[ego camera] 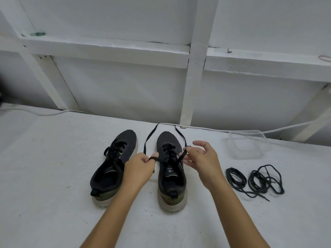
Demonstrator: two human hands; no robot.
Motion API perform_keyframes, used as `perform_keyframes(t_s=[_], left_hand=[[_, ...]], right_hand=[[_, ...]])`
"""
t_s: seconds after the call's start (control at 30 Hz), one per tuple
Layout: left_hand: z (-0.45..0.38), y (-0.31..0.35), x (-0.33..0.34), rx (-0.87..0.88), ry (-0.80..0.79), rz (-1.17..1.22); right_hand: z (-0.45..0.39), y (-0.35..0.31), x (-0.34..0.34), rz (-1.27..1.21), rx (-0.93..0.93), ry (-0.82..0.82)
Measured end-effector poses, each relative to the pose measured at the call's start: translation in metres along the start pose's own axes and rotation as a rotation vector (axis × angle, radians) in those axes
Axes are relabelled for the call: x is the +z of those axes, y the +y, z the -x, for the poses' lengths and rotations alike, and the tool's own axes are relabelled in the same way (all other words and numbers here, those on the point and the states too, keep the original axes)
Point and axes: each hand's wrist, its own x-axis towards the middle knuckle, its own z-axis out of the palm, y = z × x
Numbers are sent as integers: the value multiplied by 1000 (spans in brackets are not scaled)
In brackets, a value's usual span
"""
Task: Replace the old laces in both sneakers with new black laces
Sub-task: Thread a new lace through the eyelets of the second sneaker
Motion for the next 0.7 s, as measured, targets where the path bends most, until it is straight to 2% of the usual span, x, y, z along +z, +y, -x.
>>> perform_keyframes(t_s=[0.1,0.17,0.3,0.37,0.5,0.53,0.63,0.7], left_hand=[[-12,17,-10,18,-46,165],[-19,30,-19,63,-70,290],[-35,53,-28,262,-77,195],[-40,62,-26,289,-108,227],[-47,56,-20,238,64,87],[-46,50,-20,205,17,92],[-42,31,-17,238,-443,133],[-33,23,-15,269,-603,188]], right_hand=[[-1,-12,7,21,6,-87],[-2,-18,10,145,-14,-153],[0,-25,21,537,-121,-343],[1,-25,27,595,-154,-396],[0,-27,29,522,-181,-408],[0,-28,28,460,-156,-406],[-3,-27,18,362,-126,-383],[-5,-27,13,380,-131,-357]])
